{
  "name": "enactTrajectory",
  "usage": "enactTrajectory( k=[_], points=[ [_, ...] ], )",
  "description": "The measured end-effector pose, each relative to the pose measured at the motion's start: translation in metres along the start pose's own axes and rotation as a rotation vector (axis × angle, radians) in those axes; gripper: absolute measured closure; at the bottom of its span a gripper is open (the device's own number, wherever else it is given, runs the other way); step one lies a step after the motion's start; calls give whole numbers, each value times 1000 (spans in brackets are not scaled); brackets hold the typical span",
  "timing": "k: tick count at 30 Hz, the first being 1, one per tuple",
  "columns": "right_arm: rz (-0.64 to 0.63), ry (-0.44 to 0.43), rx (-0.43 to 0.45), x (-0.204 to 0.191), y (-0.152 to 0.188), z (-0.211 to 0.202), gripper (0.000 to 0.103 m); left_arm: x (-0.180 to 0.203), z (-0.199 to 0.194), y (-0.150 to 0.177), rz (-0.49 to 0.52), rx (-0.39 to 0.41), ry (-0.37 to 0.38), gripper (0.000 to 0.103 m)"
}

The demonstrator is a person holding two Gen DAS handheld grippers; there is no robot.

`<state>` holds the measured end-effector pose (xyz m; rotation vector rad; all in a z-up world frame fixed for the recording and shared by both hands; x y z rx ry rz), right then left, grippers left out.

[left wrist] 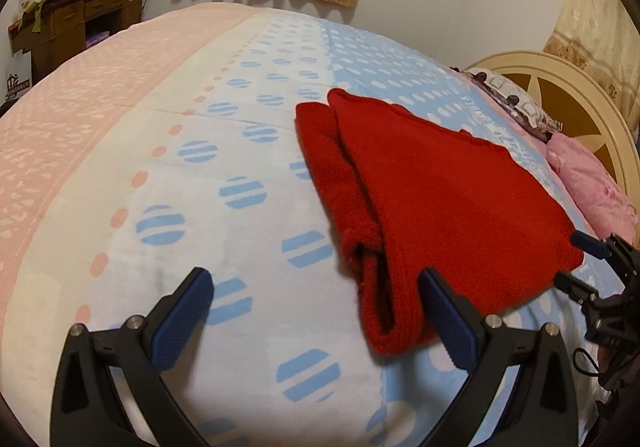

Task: Fold small clothes

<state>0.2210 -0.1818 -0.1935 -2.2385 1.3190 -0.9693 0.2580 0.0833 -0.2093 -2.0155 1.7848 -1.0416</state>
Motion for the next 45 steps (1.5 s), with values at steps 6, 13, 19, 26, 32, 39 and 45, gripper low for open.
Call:
enactTrajectory(
  k=[6, 13, 19, 26, 32, 39, 45],
  points=[
    [-114, -40, 42, -49, -20, -1, 33, -12, -17, -8, 3, 36, -24, 0],
    [-190, -64, 65, -86, -35, 9, 33, -44, -19, -22, -35, 25, -62, 0],
    [-263, -65, 104, -120, -50, 15, 33, -55, -10, -38, -85, 16, -12, 0],
    [-332, 31, 138, -146, -62, 26, 33, -30, 14, -61, -91, -23, 110, 0],
    [-345, 62, 137, -155, -58, 35, 33, -9, 50, -79, -114, -92, 178, 0],
    [-342, 77, 163, -160, -57, 34, 33, -3, 73, -89, -96, -101, 151, 0],
    [-353, 86, 176, -163, -59, 33, 36, 1, 87, -97, -63, -107, 146, 0]
  ],
)
Point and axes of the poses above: each gripper's, at about its wrist camera, not at the fingertips, and z roughly the way its jaws point, x to its right, y to its underside, the point moved 4 cm from there along z, roughly the way its jaws point, and after that the axes turned 6 degrees about -z, right-handed, at the moved point
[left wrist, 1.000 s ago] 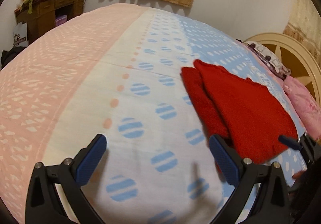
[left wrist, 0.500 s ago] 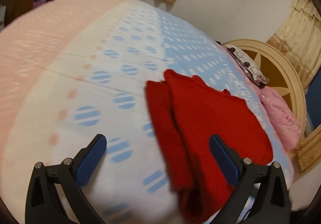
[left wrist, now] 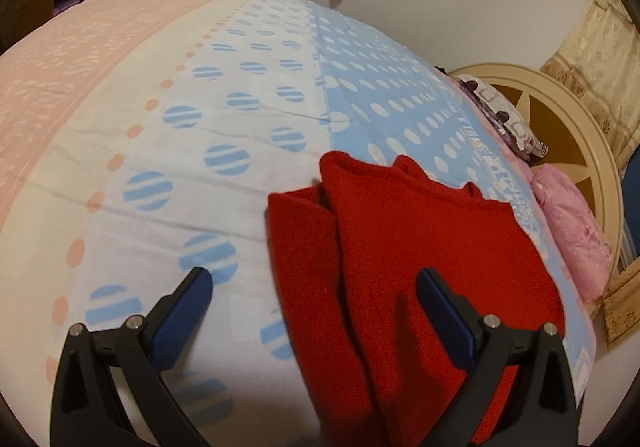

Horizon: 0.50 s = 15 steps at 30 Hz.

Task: Fold small clothes
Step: 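Grasp the folded sweater edge with both grippers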

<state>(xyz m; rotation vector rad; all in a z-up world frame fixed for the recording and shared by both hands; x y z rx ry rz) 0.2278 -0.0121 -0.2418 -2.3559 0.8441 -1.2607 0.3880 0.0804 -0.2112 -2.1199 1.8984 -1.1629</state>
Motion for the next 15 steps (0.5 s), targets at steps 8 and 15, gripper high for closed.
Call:
enactTrajectory(
  k=[8, 15],
  points=[
    [11, -29, -20, -1, -1, 4, 74, 0, 12, -7, -9, -47, 21, 82],
    [127, -83, 30, 30, 3, -16, 87, 3, 0, -15, -126, -39, 104, 91]
  ],
)
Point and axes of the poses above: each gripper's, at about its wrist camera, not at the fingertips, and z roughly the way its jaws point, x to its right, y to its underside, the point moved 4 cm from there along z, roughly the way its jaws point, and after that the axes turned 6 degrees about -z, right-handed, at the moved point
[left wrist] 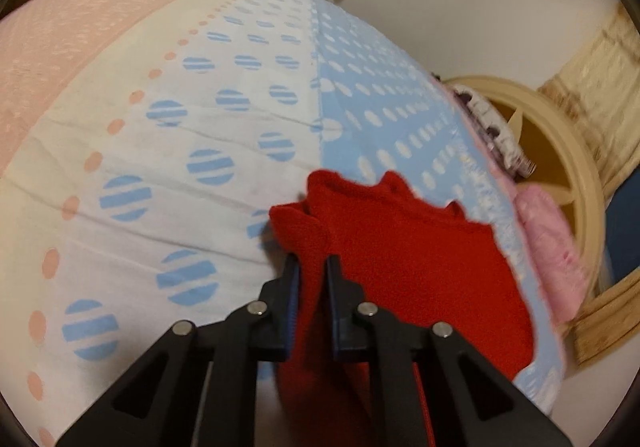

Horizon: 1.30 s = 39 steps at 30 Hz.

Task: Fold small clothes
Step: 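Grasp the folded sweater edge with both grippers, then lift the held edge with both grippers and fold it across the sweater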

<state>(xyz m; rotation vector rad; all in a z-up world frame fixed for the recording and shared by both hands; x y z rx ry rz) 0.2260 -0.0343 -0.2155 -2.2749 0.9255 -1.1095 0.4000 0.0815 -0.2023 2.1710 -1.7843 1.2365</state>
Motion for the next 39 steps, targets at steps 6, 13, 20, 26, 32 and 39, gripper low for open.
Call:
enactTrajectory(
  k=[6, 13, 20, 26, 32, 39],
  points=[
    [195, -78, 90, 53, 10, -28, 88, 31, -17, -13, -55, 43, 146, 92],
    [358, -48, 153, 114, 37, -56, 89, 101, -9, -19, 34, 64, 178, 92],
    [495, -12, 145, 150, 82, -77, 89, 163, 27, -11, 95, 26, 220, 92],
    [589, 11, 116, 181, 128, -87, 89, 207, 67, 8, 159, -49, 217, 92],
    [675, 23, 84, 210, 154, -90, 89, 248, 95, 29, 254, -101, 207, 92],
    [813, -6, 26, 224, 196, -82, 89, 274, 130, 58, 340, -167, 183, 92]
  ],
)
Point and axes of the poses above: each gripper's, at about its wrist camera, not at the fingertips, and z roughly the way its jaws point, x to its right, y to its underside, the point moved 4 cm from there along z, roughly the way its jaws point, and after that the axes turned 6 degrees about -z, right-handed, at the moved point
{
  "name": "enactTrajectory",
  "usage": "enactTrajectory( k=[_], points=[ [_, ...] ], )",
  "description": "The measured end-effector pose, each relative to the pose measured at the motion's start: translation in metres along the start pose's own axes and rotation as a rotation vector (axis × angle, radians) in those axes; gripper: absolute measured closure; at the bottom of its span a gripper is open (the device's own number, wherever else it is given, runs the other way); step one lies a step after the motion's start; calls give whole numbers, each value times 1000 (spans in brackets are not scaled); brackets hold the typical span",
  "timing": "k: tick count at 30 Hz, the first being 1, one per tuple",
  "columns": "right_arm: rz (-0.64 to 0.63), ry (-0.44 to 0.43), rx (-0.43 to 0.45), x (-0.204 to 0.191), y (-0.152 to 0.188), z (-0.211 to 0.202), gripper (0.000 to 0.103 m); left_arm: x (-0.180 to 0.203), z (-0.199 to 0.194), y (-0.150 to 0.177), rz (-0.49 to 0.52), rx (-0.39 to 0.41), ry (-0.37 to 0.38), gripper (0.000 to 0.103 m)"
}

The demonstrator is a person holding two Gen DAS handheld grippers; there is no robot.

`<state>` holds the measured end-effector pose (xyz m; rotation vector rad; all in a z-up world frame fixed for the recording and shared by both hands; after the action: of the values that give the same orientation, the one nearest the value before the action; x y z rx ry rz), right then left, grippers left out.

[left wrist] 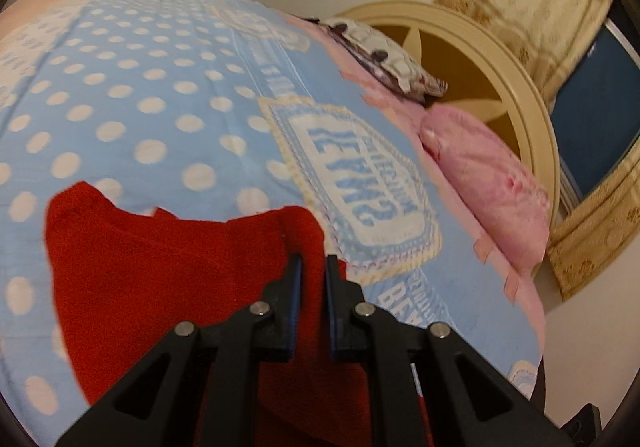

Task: Fold small clothes
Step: 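Lift the held edge with both grippers and fold it across the sweater, then open the left gripper, then open the right gripper to release the fold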

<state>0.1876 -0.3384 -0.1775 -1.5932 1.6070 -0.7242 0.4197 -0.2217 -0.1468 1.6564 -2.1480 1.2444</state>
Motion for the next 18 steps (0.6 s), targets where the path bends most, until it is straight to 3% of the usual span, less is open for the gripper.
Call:
enactTrajectory(
  k=[6, 11, 14, 16, 18],
  points=[
    [84, -19, -34, 18, 21, 2, 89, 23, 16, 11, 110, -31, -25, 92],
    [160, -75, -46, 29, 28, 4, 89, 42, 22, 20, 241, -33, -122, 89],
    [200, -95, -50, 35, 31, 1, 86, 50, 4, 22, 284, 1, -135, 67],
    [216, -84, -51, 39, 33, -2, 81, 53, -18, 24, 313, 61, -142, 43],
    [216, -54, -31, 42, 32, -12, 73, 53, -39, 29, 349, 112, -149, 37]
  ],
)
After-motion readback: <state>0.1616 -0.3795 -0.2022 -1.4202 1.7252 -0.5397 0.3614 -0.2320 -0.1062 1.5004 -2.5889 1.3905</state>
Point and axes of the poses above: each gripper's, at about its wrist camera, not at the fingertips, and z roughly the way its jaws point, x to its right, y to its underside, the point moved 4 cm from there along z, roughly the way its jaws point, and after that the axes turned 6 degrees about -z, right-handed, at the moved point
